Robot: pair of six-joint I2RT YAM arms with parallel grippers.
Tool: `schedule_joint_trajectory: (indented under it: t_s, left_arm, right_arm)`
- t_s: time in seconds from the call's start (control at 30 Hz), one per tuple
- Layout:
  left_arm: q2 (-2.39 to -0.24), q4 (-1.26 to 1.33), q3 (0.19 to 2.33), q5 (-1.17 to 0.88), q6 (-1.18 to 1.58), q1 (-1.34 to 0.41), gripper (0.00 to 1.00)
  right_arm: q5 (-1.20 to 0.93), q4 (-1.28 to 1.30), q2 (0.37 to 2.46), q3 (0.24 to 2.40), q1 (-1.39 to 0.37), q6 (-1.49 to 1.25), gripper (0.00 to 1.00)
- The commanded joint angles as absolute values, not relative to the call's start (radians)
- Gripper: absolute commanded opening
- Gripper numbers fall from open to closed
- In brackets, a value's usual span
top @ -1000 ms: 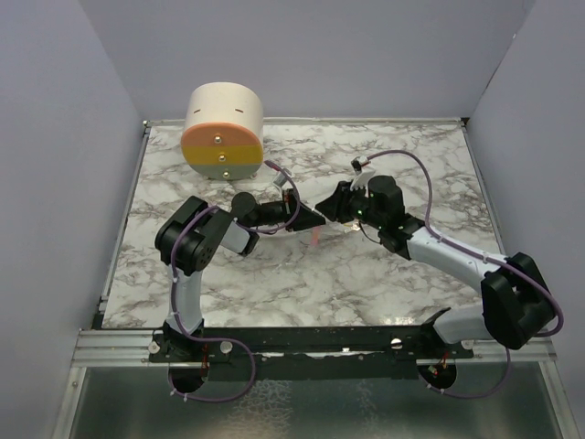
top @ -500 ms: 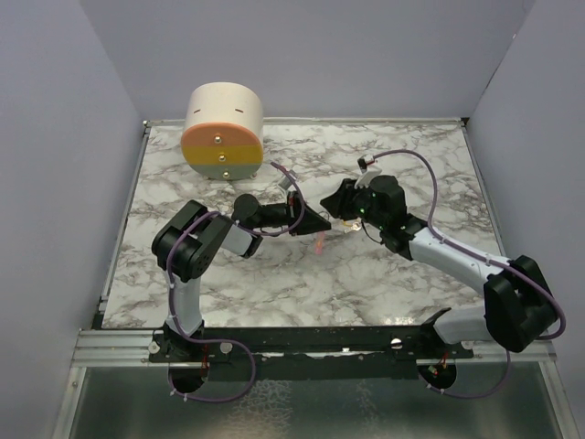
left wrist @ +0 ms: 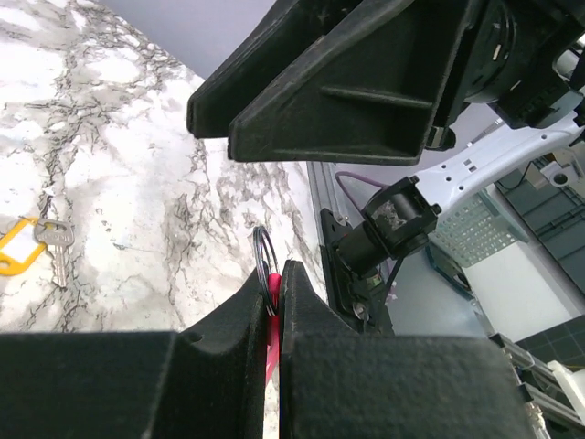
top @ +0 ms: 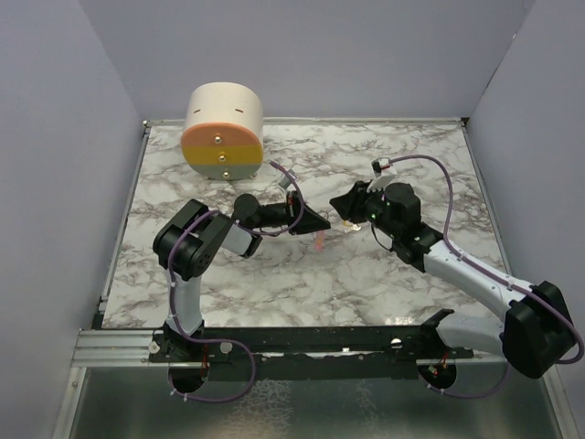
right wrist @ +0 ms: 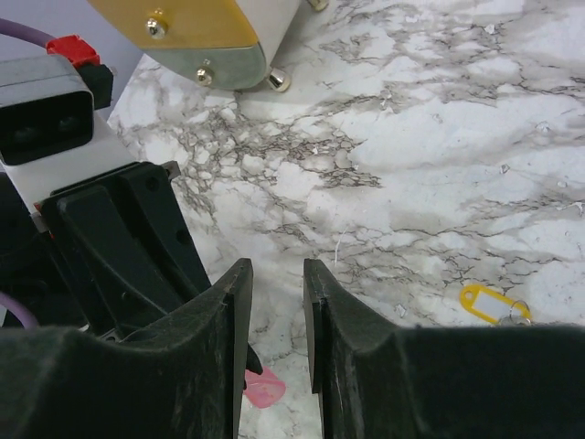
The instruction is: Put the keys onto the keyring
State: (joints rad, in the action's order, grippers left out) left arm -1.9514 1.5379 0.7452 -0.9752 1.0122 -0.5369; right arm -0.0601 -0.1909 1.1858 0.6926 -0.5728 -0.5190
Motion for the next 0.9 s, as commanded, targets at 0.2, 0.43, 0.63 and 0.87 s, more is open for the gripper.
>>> schedule_joint_trajectory:
  t_s: [0.2, 0.43, 0.63, 0.87]
  left_arm:
    - [-1.988, 1.761, 0.782, -0.931, 1.033, -0.530, 0.00]
    - [-2.010, 1.761, 0.803, -0.924, 1.048, -0.529, 0.00]
    - [-2.017, 1.759, 0.812, -0.916, 1.053, -0.530, 0.00]
    - [-2.029, 1.759, 0.836, -0.921, 1.066, -0.530, 0.00]
  right_arm:
    - [-0.105, -0.186, 1.181, 0.689, -0.571, -0.476, 0.28]
    - [-0.137, -0.195, 1.190, 0.675, -0.571, -0.471, 0.27]
    - [-0.155, -0.200, 1.199, 0.672, -0.571, -0.467, 0.27]
    - [-0.172, -0.212, 1.231, 0.669, -0.572, -0.466, 0.27]
